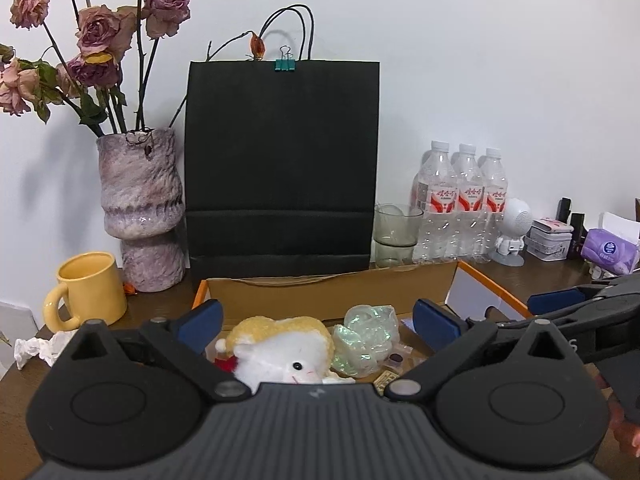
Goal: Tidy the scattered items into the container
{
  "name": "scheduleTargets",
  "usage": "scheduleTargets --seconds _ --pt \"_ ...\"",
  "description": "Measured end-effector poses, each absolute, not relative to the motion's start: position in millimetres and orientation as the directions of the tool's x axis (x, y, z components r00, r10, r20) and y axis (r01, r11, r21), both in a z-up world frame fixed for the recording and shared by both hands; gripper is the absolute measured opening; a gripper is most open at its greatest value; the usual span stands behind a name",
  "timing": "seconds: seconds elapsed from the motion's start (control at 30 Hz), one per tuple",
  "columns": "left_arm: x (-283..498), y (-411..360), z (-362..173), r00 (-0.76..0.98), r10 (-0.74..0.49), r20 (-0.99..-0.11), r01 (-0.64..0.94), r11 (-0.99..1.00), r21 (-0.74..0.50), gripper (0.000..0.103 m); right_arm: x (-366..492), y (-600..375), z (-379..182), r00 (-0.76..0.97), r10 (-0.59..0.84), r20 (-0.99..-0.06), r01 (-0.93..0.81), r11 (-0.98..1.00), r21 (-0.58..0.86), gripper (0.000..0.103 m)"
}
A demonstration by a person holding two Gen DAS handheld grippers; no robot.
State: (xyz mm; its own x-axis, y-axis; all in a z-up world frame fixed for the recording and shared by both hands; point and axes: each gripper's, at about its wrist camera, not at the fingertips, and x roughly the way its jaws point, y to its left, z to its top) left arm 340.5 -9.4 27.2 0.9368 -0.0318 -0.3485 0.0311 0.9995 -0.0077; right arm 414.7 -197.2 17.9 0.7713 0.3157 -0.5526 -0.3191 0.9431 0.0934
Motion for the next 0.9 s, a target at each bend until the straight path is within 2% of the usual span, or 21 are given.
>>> scheduleTargets --seconds 0.4,0.9 --pt "331 -6 32 0.927 -0.031 -0.373 0.015 0.999 -0.045 0.103 394 -199 31 0.801 0.278 -0.53 -0.293 0.954 0.059 0.103" --pt "251 -6 51 0.918 -0.045 -0.393 -0.001 0.993 -0.116 0.103 307 -221 60 0.817 0.284 -0.502 -0.296 0.953 0.056 0.103"
